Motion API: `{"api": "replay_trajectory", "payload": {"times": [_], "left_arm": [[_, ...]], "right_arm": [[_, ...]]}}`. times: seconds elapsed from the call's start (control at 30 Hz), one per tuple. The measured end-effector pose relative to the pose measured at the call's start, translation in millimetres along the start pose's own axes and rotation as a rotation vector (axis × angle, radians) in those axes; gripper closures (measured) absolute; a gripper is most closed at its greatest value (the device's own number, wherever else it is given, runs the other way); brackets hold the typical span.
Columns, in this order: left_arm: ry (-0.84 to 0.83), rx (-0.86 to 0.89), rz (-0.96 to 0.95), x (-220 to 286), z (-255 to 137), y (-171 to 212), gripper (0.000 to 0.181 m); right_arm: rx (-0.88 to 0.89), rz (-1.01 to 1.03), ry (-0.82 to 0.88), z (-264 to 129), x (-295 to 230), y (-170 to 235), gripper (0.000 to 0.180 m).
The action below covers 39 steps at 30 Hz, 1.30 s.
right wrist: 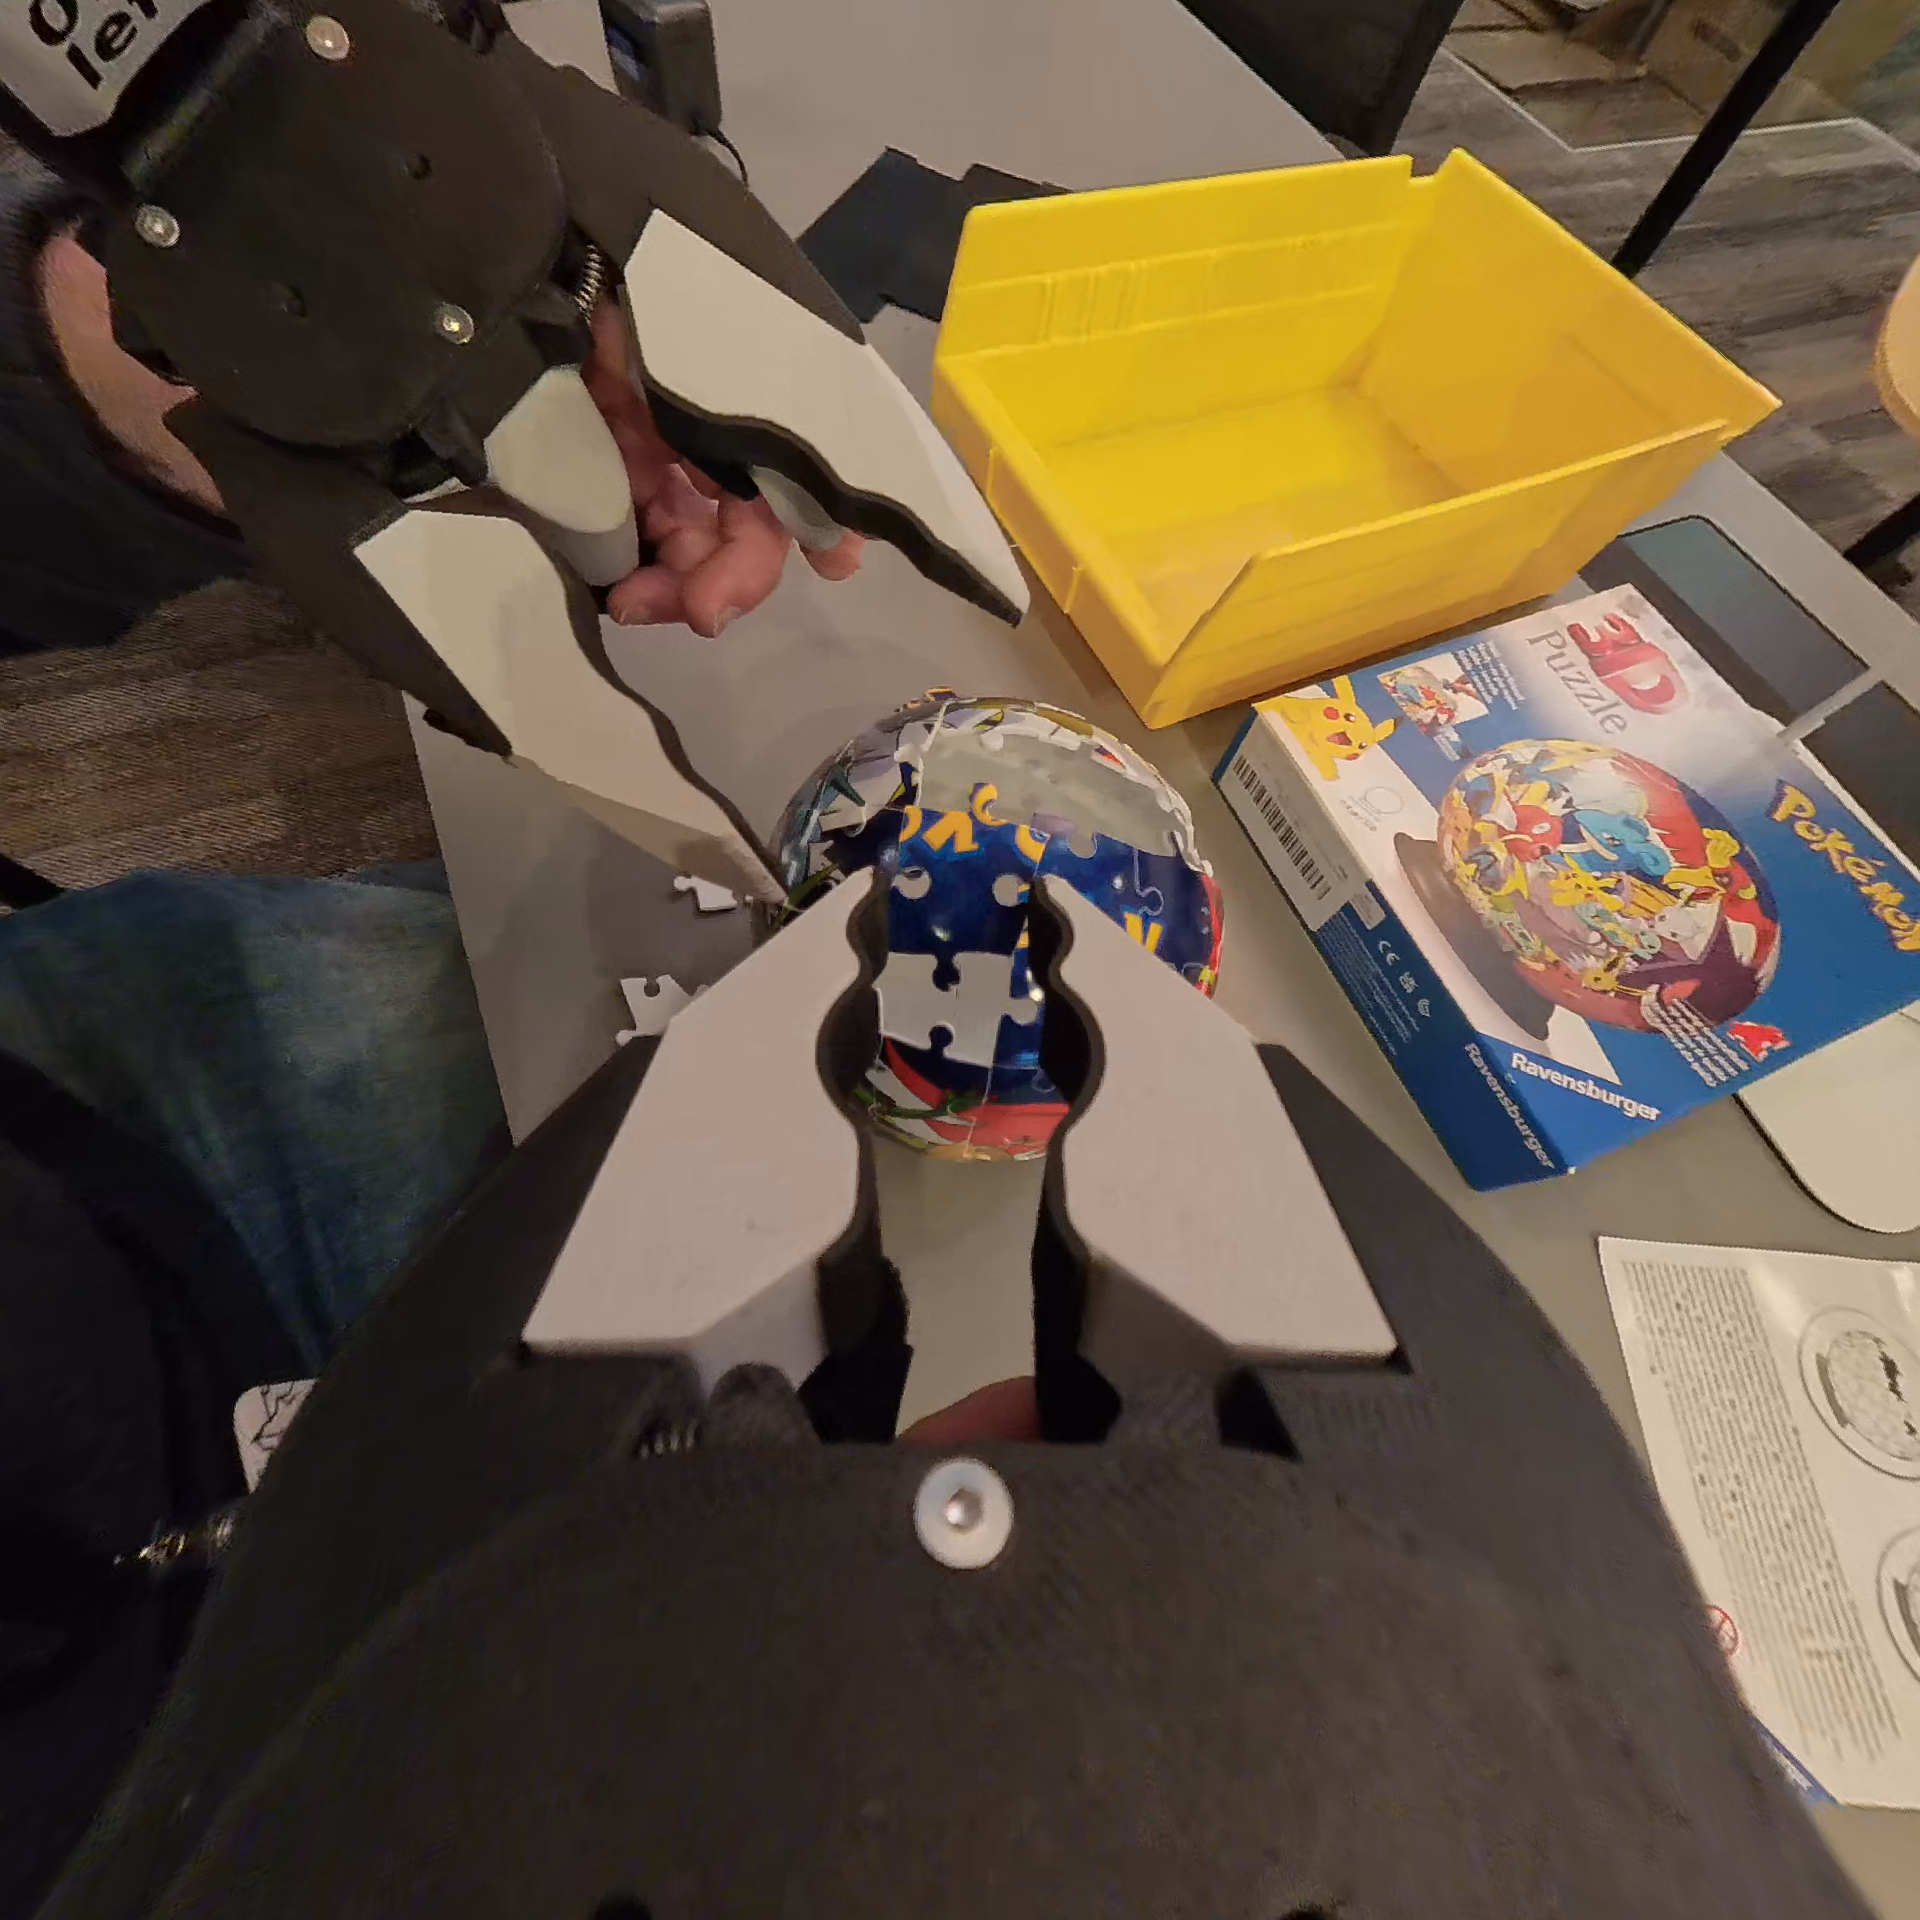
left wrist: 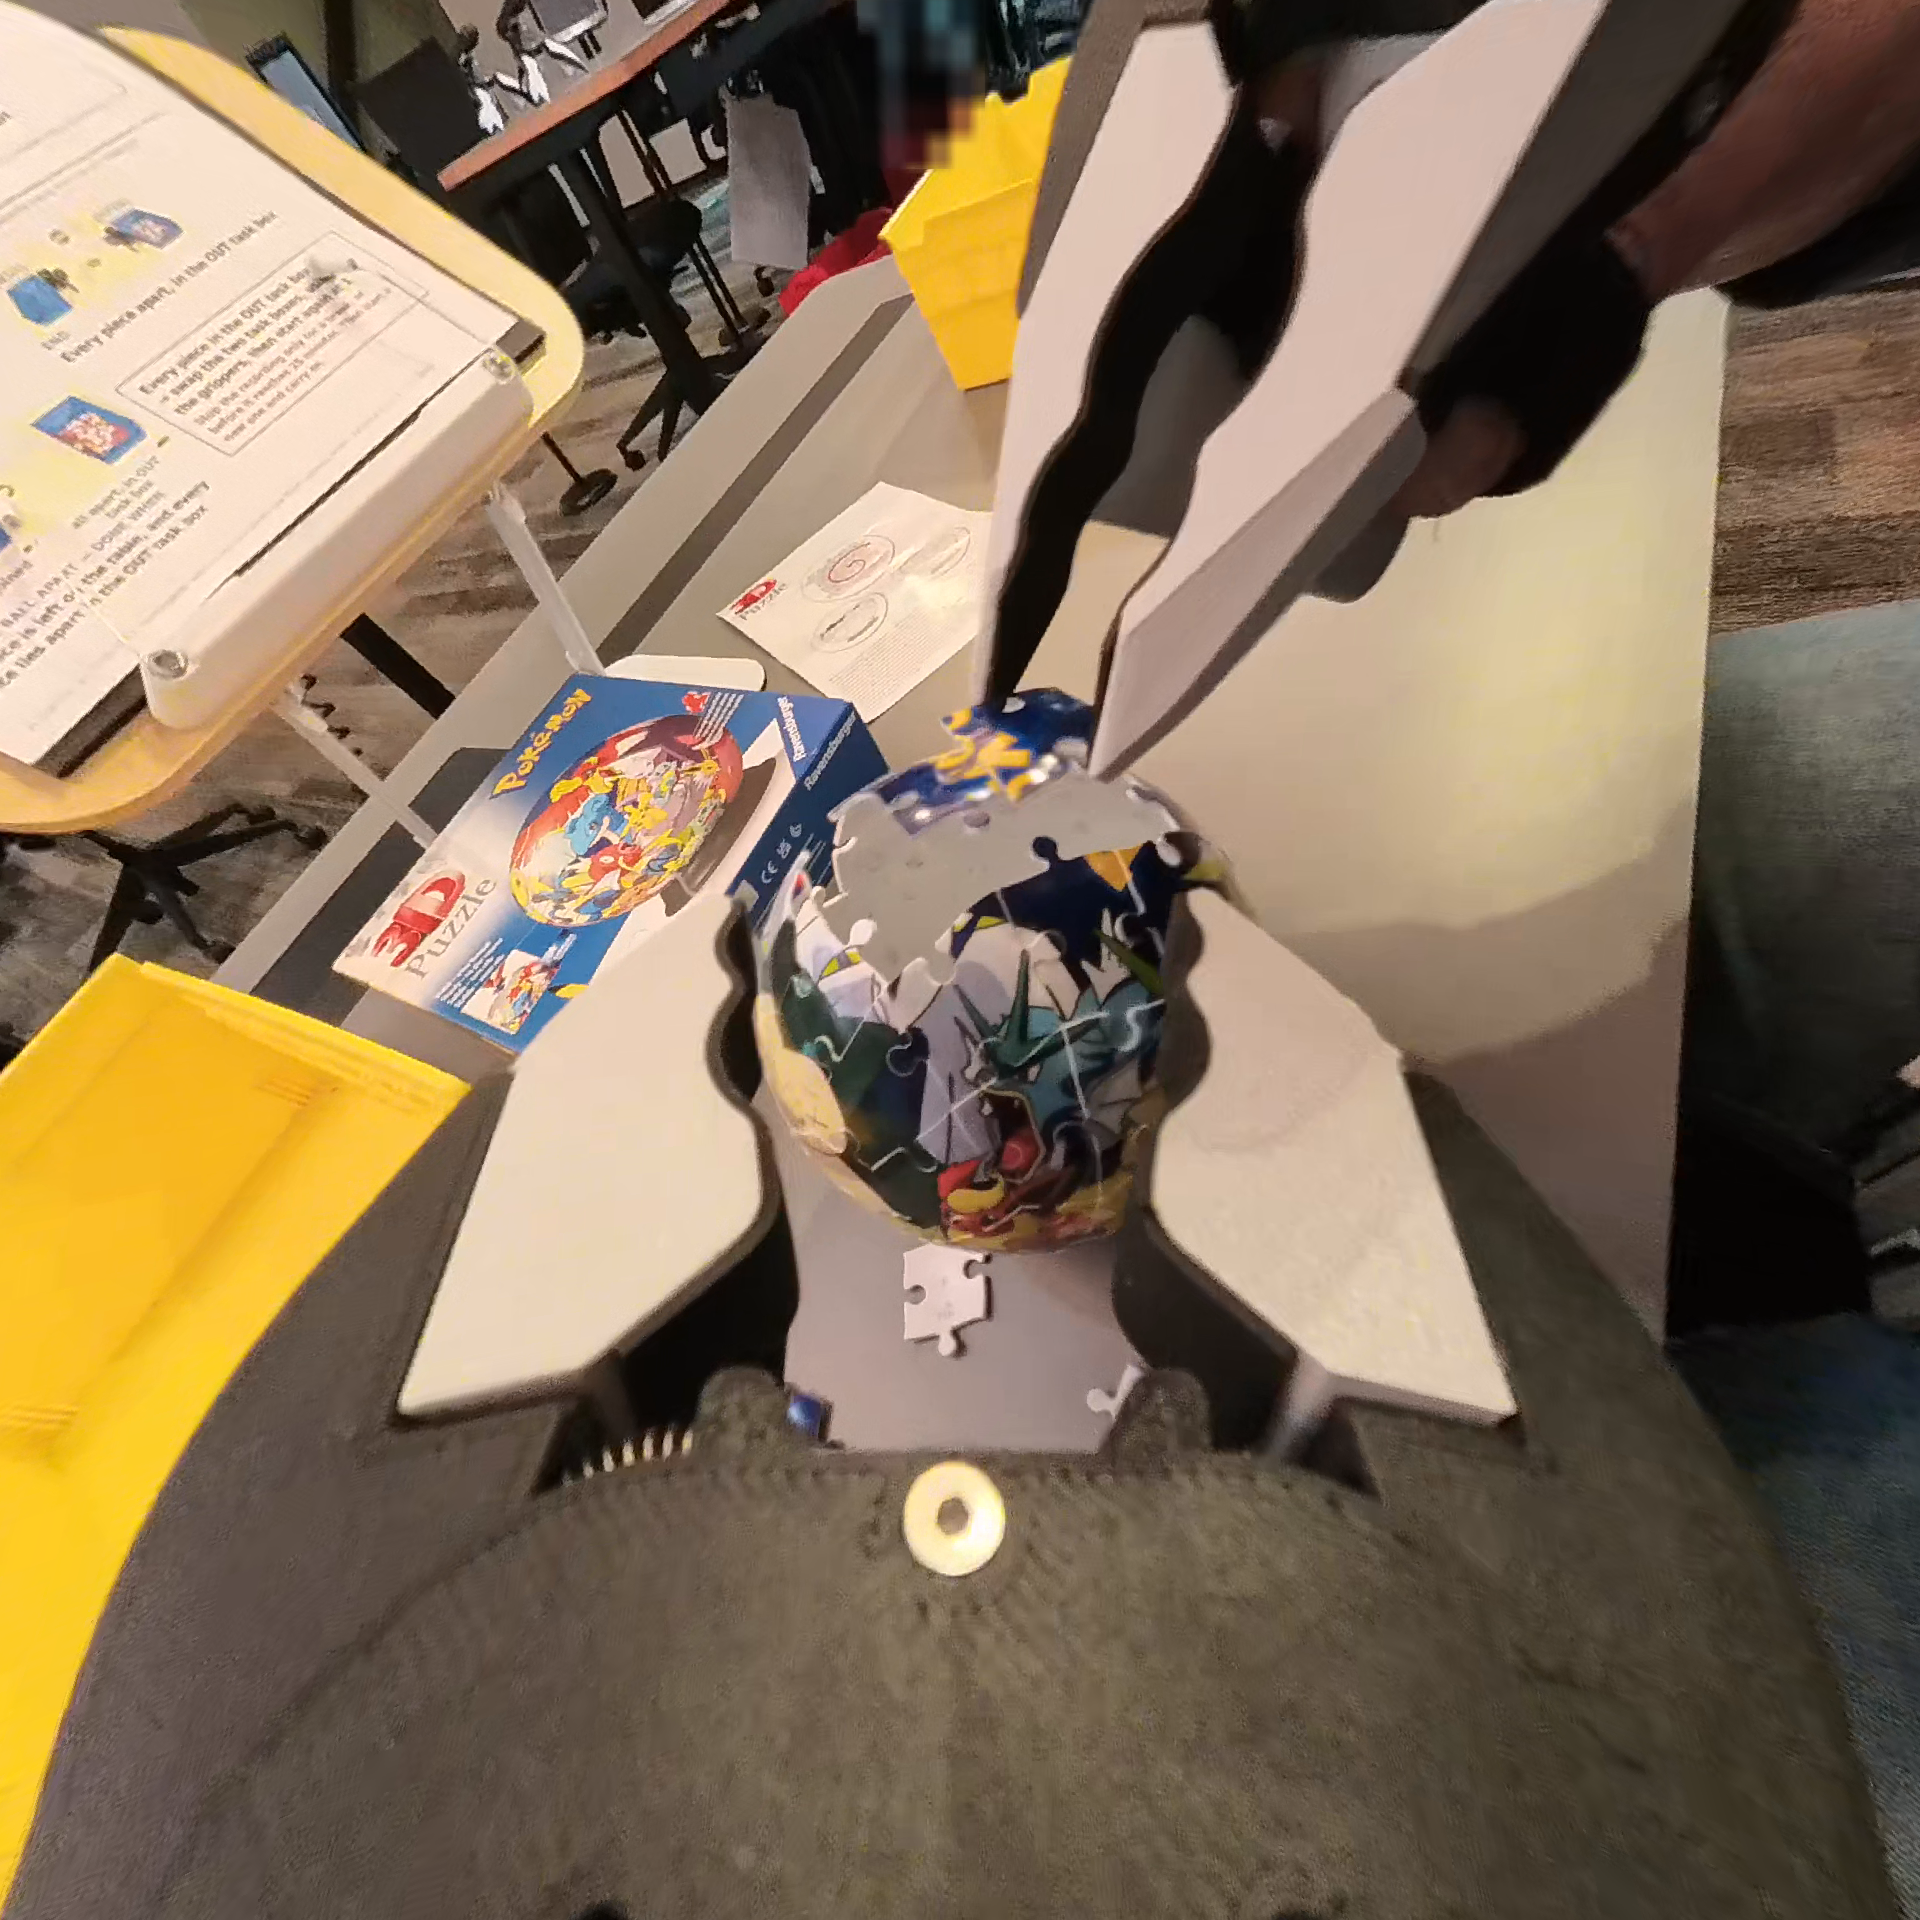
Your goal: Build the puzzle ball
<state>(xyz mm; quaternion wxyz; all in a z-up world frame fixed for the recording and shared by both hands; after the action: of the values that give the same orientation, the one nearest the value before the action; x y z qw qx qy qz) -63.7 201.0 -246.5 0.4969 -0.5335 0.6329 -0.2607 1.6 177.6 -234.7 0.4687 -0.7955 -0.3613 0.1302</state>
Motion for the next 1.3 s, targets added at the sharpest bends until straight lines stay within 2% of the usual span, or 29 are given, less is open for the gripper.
{"api": "replay_trajectory", "payload": {"times": [0.47,1.0,1.2,1.3], "left_arm": [[0.0,0.026,-0.073,-13,5,11,0.097],[-0.013,0.045,-0.083,-16,3,4,0.096],[-0.03,0.045,-0.067,-16,0,-1,0.096],[-0.024,0.068,-0.069,-15,-4,-11,0.101]], "right_arm": [[-0.057,-0.008,0.101,11,-2,5,0.156],[-0.05,-0.008,0.113,13,-5,6,0.155],[-0.025,0.028,0.11,2,-6,6,0.156],[-0.015,0.074,0.123,-9,-2,12,0.156]]}}
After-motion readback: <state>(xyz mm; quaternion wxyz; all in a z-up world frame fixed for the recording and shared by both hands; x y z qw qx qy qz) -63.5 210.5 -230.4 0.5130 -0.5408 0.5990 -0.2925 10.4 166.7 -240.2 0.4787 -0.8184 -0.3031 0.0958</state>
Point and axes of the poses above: each gripper's, where its closed fingertips meet, z out along the fingers, y out of its underside, x = y × z across the jaws, the point moved 3 cm from there along -z, back along the fingers, and after that the axes turned 2 degrees about y, right-handed, at the moved point
